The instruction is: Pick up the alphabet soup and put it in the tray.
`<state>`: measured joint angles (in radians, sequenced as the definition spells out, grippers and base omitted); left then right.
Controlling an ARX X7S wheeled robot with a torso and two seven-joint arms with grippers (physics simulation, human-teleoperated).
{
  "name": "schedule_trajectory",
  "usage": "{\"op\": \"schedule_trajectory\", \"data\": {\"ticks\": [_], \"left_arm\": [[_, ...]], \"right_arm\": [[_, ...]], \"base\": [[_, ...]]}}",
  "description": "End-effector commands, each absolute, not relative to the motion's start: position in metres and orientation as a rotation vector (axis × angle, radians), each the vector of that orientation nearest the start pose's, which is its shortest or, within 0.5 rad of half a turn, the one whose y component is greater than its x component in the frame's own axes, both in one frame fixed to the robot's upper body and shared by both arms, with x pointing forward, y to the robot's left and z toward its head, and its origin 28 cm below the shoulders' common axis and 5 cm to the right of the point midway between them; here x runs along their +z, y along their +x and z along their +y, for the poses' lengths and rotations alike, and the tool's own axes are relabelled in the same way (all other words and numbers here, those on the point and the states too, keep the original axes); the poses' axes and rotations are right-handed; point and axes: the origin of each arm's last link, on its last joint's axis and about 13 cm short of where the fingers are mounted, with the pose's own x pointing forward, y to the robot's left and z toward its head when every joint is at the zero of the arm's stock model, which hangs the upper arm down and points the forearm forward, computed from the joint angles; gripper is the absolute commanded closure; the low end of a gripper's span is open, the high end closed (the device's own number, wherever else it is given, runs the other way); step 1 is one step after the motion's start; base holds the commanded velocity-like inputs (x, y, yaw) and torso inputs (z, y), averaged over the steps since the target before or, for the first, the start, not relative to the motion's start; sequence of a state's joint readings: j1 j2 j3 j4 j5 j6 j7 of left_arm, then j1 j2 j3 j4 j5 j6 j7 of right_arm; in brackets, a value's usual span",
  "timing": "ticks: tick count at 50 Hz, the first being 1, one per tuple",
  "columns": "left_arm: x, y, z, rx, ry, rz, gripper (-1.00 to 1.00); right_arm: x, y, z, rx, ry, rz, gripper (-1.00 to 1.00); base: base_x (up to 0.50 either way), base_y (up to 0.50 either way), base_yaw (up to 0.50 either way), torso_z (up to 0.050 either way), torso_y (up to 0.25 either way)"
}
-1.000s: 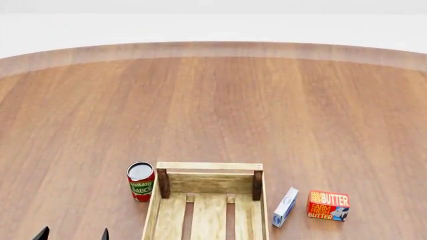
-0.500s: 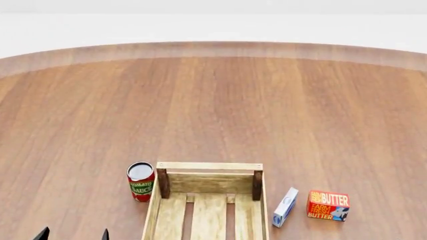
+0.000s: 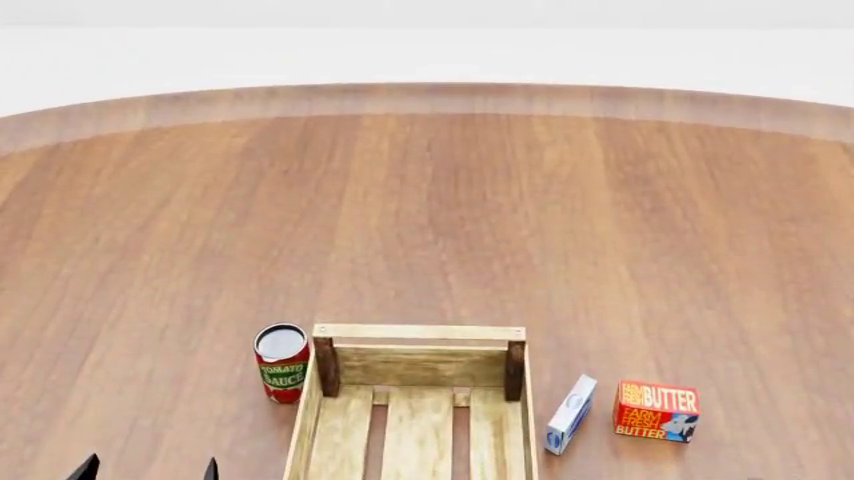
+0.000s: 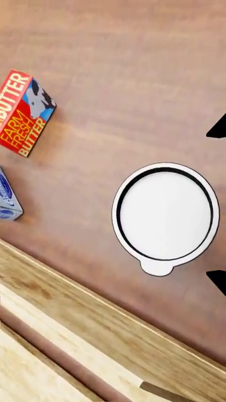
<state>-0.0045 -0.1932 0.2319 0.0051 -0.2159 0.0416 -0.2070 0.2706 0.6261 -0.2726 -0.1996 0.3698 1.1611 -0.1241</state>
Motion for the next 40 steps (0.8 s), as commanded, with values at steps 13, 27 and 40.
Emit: {"op": "schedule_trajectory", "data": {"ticks": [13,27,40], "left_arm": [[0.013,0.206,0.204,-0.021,-0.028,-0.001,-1.00],[0.013,0.206,0.204,-0.021,-0.027,-0.001,-1.00],[0.013,0.206,0.204,-0.021,-0.027,-0.001,-1.00]], "right_arm": [[0.071,0.226,-0.207,0.212,-0.370,0.851,-1.00],[0.070,0.230,-0.206,0.216,-0.360,0.838,-1.00],[0.069,0.233,-0.206,0.215,-0.356,0.838,-1.00]], "base": [[0.00,0.00,0.00,0.000,0.000],[0.00,0.00,0.00,0.000,0.000],[0.00,0.00,0.00,0.000,0.000]]}}
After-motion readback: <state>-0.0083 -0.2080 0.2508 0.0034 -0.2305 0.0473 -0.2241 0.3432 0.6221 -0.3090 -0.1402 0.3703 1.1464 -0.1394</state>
